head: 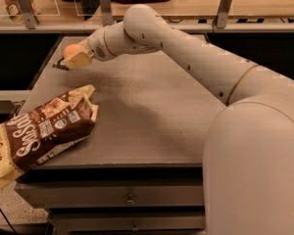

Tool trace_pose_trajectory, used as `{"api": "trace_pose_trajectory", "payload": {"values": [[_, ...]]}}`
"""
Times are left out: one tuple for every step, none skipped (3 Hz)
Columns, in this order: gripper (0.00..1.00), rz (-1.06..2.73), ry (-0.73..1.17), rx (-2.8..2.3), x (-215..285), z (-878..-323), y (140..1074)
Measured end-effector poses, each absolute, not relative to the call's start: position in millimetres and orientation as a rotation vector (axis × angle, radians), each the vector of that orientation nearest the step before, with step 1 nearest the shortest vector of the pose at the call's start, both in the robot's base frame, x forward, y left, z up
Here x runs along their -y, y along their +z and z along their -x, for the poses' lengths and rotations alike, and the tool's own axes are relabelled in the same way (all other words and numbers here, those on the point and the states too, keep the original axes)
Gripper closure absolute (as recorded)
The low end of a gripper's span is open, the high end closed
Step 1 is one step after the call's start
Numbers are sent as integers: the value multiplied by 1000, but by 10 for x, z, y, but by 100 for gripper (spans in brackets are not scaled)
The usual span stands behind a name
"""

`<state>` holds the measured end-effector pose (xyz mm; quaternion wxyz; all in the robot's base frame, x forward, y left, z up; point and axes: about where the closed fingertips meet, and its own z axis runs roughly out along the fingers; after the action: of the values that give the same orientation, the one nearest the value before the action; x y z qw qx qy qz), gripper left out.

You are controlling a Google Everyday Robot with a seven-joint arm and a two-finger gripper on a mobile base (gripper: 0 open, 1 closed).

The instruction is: Move orange near rxbar chocolate

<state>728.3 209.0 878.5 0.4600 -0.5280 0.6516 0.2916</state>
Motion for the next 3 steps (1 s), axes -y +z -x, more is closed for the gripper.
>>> {"api": "trace_pose_trajectory", "payload": {"values": [[100,1288,739,-1609,-2106,-7368,8658],[85,1288,743,-1617,-2109,-7435,8545],[61,1294,730,-1610,-2123,-7474,8550]]}}
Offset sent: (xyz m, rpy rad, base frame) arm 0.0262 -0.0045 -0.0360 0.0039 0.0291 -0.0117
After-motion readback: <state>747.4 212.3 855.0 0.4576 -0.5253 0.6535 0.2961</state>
